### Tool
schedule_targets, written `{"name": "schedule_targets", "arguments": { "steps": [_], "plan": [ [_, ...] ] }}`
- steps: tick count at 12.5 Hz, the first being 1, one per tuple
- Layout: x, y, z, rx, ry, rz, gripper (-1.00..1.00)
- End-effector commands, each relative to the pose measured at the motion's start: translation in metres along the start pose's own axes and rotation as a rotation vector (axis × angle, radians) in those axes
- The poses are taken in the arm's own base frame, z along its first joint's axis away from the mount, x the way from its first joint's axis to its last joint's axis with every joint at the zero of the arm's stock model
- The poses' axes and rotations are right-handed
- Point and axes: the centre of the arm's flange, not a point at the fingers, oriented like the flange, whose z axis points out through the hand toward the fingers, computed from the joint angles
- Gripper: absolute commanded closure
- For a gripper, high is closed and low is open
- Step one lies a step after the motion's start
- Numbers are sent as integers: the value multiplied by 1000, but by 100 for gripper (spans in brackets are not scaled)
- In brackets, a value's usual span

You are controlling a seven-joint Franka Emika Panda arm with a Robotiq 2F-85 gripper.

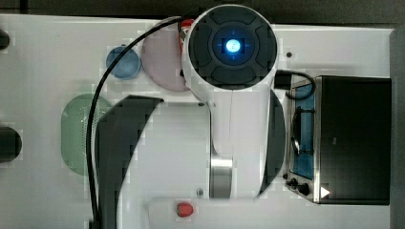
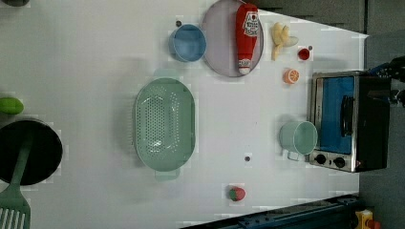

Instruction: Drag strainer left to right.

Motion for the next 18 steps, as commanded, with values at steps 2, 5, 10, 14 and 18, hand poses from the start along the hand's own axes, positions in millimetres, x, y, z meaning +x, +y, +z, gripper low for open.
{"name": "schedule_targets", "arguments": {
  "steps": [2,5,10,14,18],
  "plan": [
    [-104,162,-104,17,-23,47,-82],
    [-115,146,-99,11,-27,13,-100],
    [-178,46,-52,-30,35,-127,-100],
    [-248,-41,34,-51,69,-80,-100],
    [-298,-105,130,-11,6,117,-100]
  ]
}}
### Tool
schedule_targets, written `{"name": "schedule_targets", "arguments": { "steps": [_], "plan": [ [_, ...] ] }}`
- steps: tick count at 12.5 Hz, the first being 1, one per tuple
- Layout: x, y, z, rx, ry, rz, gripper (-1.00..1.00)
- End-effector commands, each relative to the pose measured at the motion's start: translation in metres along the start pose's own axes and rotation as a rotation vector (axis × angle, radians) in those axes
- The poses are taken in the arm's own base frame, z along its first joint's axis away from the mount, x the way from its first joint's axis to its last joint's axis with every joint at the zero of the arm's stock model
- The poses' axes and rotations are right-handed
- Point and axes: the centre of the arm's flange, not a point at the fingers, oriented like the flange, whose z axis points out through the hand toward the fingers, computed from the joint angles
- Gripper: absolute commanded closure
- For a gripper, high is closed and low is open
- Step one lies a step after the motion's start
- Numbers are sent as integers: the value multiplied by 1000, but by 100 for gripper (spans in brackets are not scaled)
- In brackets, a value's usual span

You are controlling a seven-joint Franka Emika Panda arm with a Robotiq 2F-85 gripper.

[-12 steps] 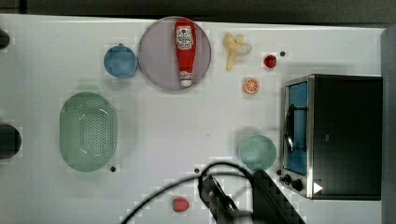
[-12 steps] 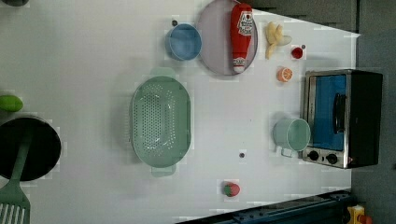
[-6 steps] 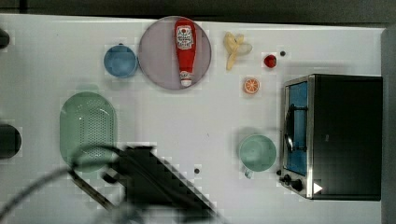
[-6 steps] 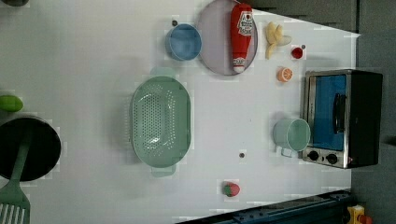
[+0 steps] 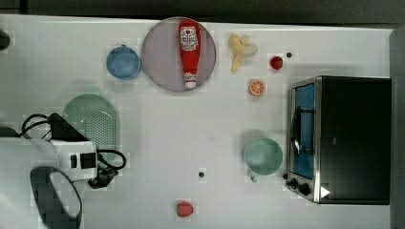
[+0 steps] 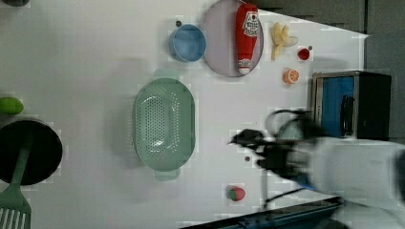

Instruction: Drag strainer left to right.

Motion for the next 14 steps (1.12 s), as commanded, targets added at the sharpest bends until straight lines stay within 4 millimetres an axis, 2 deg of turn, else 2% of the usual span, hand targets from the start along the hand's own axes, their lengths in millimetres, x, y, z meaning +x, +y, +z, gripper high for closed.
{"name": "schedule_targets", "arguments": {
  "steps": [1,3,5,9,14],
  "plan": [
    [10,-15,9,108,-15,339,-100],
    [4,-36,48,118,-81,470,-100],
    [5,-48,83,106,-124,576,-100],
    [8,-62,146,79,-168,718,-100],
    [16,-67,206,82,-168,764,-100]
  ]
}}
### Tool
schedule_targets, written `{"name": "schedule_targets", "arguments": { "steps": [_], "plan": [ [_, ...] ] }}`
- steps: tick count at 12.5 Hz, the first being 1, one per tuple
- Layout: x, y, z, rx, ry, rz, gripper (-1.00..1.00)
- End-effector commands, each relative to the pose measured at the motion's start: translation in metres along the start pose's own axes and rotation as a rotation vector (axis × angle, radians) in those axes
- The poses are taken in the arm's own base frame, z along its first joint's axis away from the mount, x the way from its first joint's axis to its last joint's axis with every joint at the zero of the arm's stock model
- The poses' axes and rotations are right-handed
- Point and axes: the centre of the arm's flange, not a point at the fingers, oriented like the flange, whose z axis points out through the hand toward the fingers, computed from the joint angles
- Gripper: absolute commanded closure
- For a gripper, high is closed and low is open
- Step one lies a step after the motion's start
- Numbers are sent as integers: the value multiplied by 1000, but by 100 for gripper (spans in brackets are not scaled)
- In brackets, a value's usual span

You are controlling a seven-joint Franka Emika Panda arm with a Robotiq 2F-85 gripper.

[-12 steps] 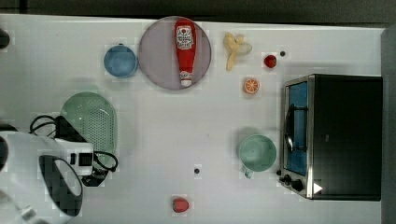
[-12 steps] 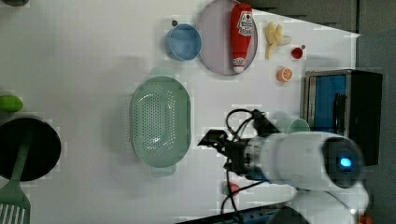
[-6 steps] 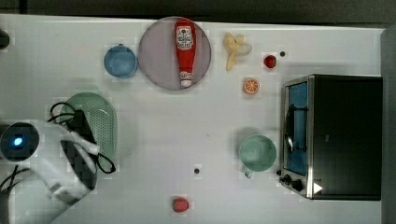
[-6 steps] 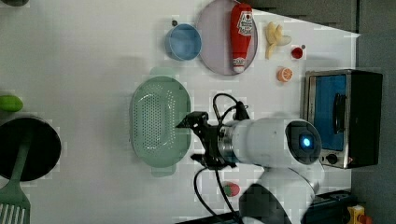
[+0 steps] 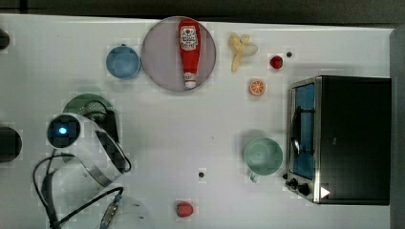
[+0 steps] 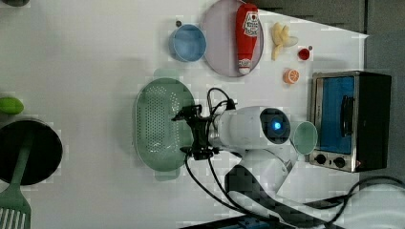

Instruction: Drag strainer left to right.

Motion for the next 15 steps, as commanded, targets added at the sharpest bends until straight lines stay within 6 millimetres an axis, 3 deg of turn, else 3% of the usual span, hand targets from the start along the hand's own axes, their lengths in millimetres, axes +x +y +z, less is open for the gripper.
{"name": "schedule_targets", "arguments": {
  "steps": [1,3,9,15],
  "plan": [
    [-5,-6,-3,44,-14,92,-100],
    [7,-12,8,56,-23,115,-100],
    [35,-17,16,59,-1,151,-100],
    [81,-11,4,69,34,204,-100]
  ]
}}
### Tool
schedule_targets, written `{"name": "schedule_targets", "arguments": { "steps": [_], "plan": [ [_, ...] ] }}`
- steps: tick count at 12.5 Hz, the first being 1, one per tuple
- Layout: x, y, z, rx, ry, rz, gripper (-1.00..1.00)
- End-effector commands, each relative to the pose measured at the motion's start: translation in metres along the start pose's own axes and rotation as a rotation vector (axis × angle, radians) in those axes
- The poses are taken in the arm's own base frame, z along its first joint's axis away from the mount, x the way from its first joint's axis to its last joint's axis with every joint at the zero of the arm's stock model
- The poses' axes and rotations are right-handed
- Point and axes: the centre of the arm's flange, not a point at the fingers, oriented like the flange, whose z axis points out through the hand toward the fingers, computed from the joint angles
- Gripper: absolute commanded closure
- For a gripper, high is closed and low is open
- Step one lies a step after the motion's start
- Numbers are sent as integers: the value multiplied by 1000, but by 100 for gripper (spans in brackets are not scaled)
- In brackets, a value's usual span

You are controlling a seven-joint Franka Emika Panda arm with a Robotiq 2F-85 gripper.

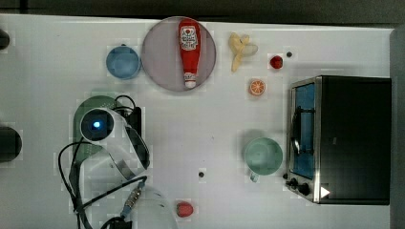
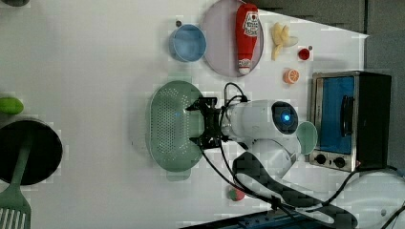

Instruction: Drag strainer left to right.

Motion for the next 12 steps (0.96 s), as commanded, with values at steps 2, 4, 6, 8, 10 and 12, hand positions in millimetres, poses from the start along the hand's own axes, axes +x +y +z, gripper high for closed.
{"name": "schedule_targets", "arguments": {
  "steps": [2,4,6,8,10,12],
  "plan": [
    [38,0,-16,12,48,71,-100],
    [54,1,-16,8,56,53,-100],
    [73,0,-17,4,64,31,-100],
    [93,-2,-19,5,75,28,-100],
    [115,-3,-21,5,89,12,-100],
    [137,-4,-25,6,103,10,-100]
  ]
}}
